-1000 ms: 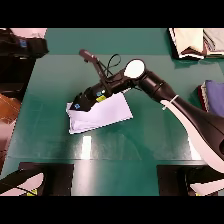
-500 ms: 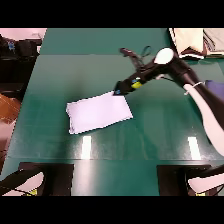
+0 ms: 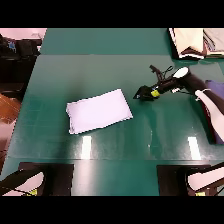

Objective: Fold the shirts.

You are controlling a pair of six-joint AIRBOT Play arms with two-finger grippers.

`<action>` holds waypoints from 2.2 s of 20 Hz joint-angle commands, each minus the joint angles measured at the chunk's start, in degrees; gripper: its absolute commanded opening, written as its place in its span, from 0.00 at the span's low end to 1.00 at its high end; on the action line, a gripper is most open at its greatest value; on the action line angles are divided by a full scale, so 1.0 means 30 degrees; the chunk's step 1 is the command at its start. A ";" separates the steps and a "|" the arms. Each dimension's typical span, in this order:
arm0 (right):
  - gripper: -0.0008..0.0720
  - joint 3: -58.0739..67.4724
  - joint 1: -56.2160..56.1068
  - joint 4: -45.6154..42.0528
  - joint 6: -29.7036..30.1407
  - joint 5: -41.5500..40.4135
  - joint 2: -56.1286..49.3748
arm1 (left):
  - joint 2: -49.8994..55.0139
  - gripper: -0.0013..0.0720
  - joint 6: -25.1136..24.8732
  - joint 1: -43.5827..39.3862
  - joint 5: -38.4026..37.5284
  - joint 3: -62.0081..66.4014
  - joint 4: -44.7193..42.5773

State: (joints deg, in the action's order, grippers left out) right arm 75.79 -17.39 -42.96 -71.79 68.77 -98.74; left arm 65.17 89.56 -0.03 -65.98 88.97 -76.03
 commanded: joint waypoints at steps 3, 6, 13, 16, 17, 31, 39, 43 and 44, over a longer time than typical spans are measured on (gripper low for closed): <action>0.77 0.1341 -0.2455 0.2514 0.0321 0.0488 -0.2594 | 0.0007 0.05 0.0000 0.0007 0.0124 -0.0073 0.0481; 0.73 0.3242 -0.4146 0.2943 0.0328 0.0714 -0.3803 | 0.0007 0.05 0.0000 0.0007 0.0138 -0.0073 0.0495; 0.03 0.6397 -0.3883 0.2754 0.0313 -0.0379 -0.3774 | 0.0007 0.05 0.0007 -0.0962 -0.0109 -0.0073 0.1399; 0.03 0.7198 -0.0860 0.2142 0.0022 -0.0393 -0.2288 | 0.0007 0.05 0.0007 -0.2812 0.0138 -0.0073 0.1406; 0.03 0.7293 0.0386 0.1275 -0.0423 -0.0423 -0.1617 | 0.0007 0.05 0.0007 -0.3402 0.0321 -0.0073 0.1406; 0.03 0.7271 1.7289 -0.1421 -0.1093 -0.0612 0.3599 | 0.0007 0.05 0.0182 -0.5727 0.2681 -0.0073 0.1639; 0.03 0.8269 1.8163 -0.0335 -0.1107 -0.2521 0.3825 | 0.0007 0.05 0.0219 -0.5727 0.2681 -0.0073 0.1858; 0.03 1.1861 1.8163 -0.0189 -0.1115 -0.1260 0.3832 | 0.0007 0.05 0.0211 -0.5727 0.2652 -0.0073 0.1923; 0.03 1.2611 1.8163 -0.0204 -0.1115 -0.0619 0.3832 | 0.0007 0.05 0.0211 -0.5734 0.2652 -0.0073 0.1923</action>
State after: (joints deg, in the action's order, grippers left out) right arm 107.53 36.95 -44.18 -75.16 63.59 -87.29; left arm 65.17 90.19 -17.19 -57.95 88.75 -70.43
